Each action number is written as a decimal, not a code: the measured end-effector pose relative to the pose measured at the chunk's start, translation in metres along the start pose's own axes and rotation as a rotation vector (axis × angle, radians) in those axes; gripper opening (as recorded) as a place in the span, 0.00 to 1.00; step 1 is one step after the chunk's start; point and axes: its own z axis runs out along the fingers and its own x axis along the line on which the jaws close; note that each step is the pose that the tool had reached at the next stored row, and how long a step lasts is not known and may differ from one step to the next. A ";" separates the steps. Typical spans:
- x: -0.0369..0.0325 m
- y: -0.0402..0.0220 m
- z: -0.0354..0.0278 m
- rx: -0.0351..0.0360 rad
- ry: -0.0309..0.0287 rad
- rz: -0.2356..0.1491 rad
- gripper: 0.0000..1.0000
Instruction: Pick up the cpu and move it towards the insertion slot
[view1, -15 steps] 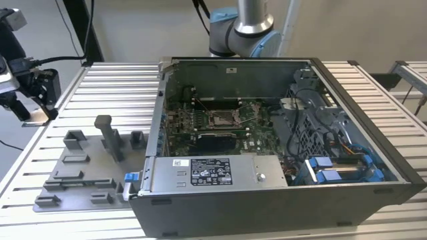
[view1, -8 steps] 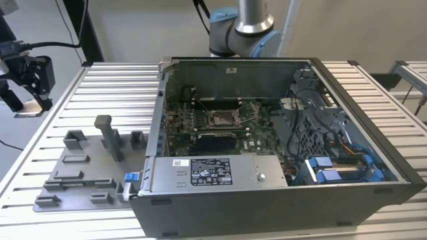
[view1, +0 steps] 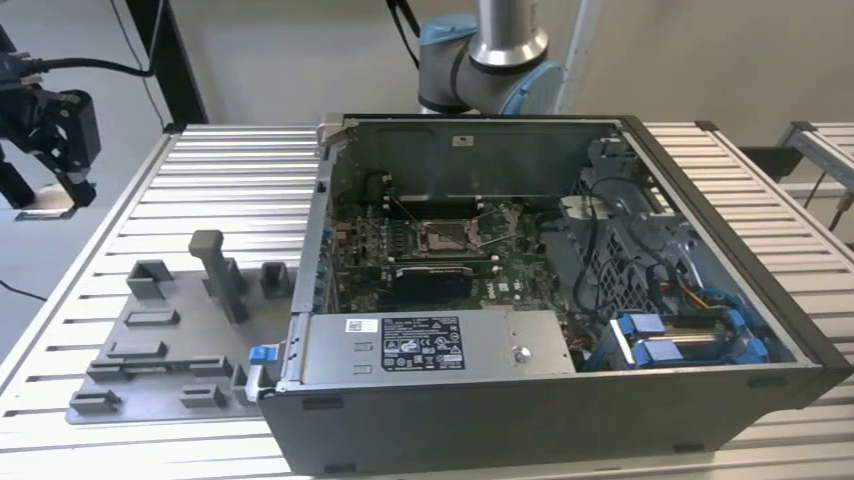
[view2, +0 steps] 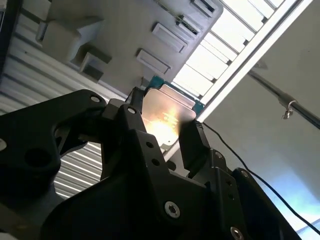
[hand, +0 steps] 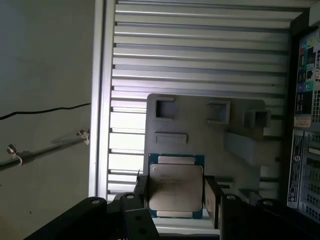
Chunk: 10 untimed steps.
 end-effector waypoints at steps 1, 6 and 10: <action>0.0000 0.0000 0.0000 0.0000 -0.0001 0.000 0.00; 0.0001 0.0000 -0.0002 0.0001 0.0000 0.000 0.00; -0.0006 0.0001 -0.0005 0.0002 0.0002 0.000 0.00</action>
